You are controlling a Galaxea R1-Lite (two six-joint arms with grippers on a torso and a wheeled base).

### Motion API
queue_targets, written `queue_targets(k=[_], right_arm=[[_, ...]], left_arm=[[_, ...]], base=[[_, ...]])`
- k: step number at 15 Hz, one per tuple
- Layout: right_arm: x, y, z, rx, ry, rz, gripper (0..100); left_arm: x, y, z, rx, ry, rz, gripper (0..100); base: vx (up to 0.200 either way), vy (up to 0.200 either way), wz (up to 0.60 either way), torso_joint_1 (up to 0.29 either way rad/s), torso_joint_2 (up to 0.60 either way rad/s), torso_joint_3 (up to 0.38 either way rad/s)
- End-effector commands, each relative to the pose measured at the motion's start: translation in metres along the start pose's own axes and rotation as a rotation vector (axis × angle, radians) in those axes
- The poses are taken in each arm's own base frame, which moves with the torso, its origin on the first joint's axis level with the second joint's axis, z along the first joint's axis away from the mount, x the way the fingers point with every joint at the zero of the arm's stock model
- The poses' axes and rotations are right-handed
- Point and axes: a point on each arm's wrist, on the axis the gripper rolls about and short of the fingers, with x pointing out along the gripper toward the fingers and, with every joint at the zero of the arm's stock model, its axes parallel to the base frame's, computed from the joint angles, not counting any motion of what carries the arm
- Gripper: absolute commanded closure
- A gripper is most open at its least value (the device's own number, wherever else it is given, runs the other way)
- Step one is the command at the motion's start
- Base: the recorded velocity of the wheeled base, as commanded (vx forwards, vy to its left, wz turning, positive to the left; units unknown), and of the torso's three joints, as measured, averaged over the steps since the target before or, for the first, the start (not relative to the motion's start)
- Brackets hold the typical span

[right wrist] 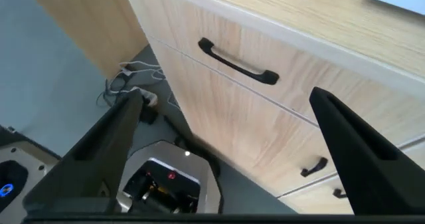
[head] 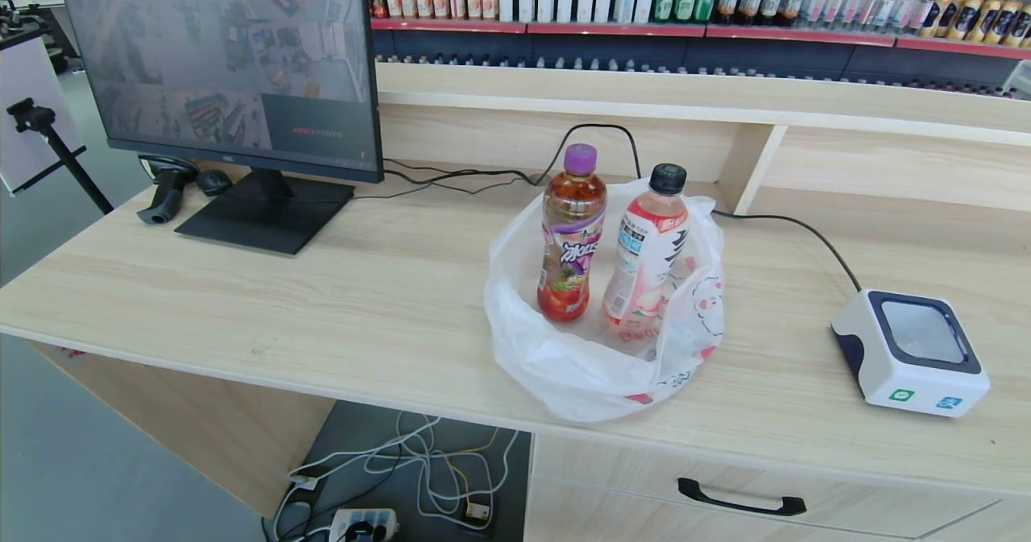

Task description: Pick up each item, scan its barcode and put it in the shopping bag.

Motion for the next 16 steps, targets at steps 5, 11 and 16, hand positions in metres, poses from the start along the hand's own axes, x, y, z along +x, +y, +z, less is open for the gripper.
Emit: queue_targets(k=[5,11,16], right_arm=[[-0.003,0.004,-0.001,0.011,-0.057,-0.236,0],[-0.006,0.01,-0.001,0.081,-0.148,-0.047,0],[-0.008,0.007,-0.001,0.109,-0.134,0.117,0]], left_arm=[[0.0,0.0,0.0,0.0,0.0,0.0,100],[0.0,0.0,0.0,0.0,0.0,0.0,100],[0.0,0.0,0.0,0.002,0.0,0.0,100]], base=[[0.0,0.0,0.0,0.0,0.0,0.0],[0.0,0.0,0.0,0.0,0.0,0.0],[0.0,0.0,0.0,0.0,0.0,0.0]])
